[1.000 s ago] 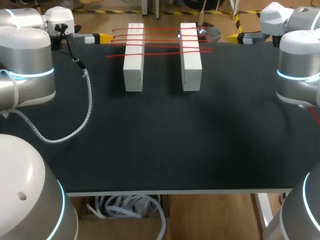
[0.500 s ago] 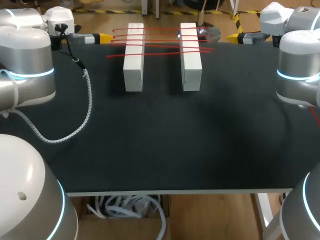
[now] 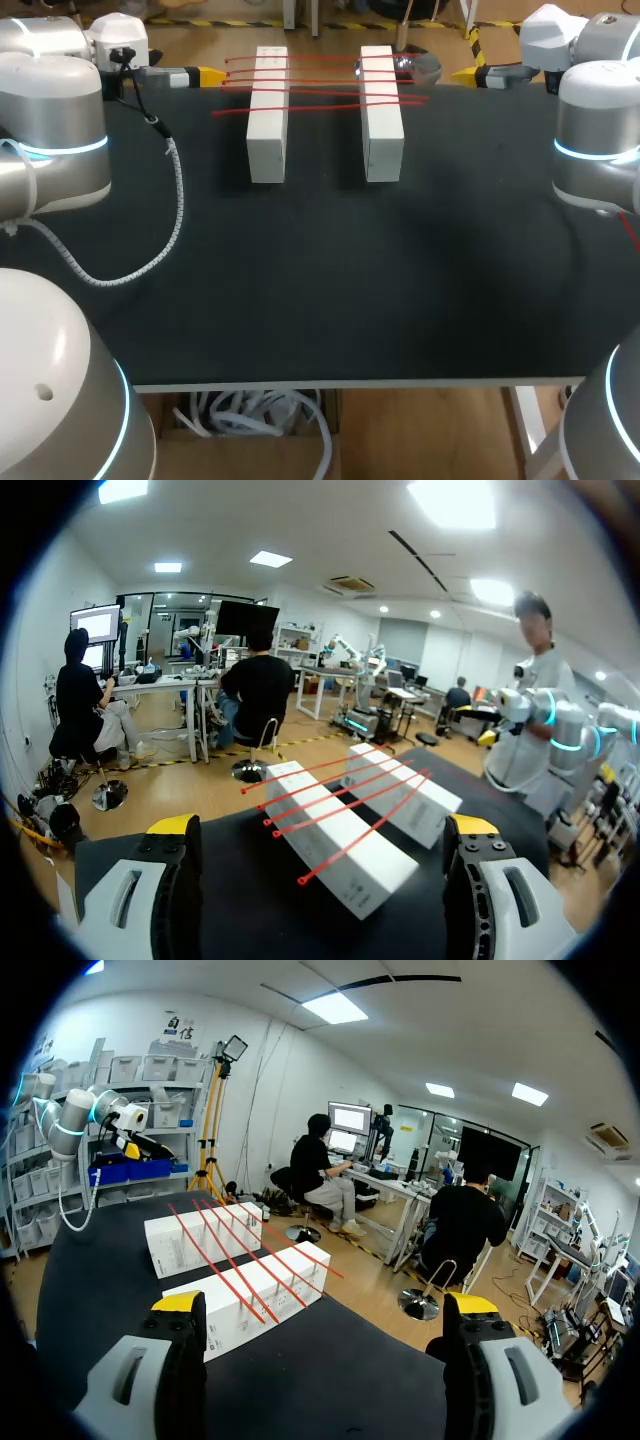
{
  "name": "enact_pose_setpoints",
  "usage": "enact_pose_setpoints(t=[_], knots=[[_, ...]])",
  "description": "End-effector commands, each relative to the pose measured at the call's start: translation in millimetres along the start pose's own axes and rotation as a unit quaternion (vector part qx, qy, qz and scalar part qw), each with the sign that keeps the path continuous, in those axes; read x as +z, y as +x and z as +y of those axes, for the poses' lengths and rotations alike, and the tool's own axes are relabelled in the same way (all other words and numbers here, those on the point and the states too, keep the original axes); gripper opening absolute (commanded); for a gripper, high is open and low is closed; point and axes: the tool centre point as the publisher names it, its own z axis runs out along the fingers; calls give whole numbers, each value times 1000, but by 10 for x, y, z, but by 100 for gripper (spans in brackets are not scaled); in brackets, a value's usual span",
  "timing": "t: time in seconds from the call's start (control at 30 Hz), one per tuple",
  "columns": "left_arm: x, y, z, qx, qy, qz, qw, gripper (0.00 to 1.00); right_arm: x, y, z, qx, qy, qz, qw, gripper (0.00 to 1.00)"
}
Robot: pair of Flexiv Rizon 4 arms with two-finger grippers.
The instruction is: Grab the tape and strap the tape.
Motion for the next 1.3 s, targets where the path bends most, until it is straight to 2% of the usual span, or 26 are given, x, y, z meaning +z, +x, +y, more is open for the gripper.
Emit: enact_pose_setpoints(t=[0.03,0.5,0.6,0.73,0.77,0.9,1.0,1.07,1.2,1.23,1.27,1.3], knots=[[0,0,0,0,0,0,1000,100,0,0,0,0,0,0,1000,100],[0,0,0,0,0,0,1000,100,0,0,0,0,0,0,1000,100],[8,39,14,37,1,10,999,100,0,0,0,0,0,0,1000,100],[2,70,92,106,9,58,993,100,0,0,0,0,0,0,1000,100],[7,64,119,115,3,60,992,100,0,0,0,0,0,0,1000,100],[13,27,215,148,-3,122,981,100,0,0,0,0,0,0,1000,100],[43,4,287,153,-10,142,978,100,0,0,0,0,0,0,1000,100],[80,-8,327,157,-17,132,979,100,0,0,0,0,0,0,1000,100],[124,-2,383,148,-23,137,979,100,0,0,0,0,0,0,1000,100],[140,2,402,151,-24,136,979,63,0,0,0,0,0,0,1000,100],[160,5,420,154,-27,128,979,32,0,0,0,0,0,0,1000,100],[177,8,434,151,-27,130,979,30,0,0,0,0,0,0,1000,100]])
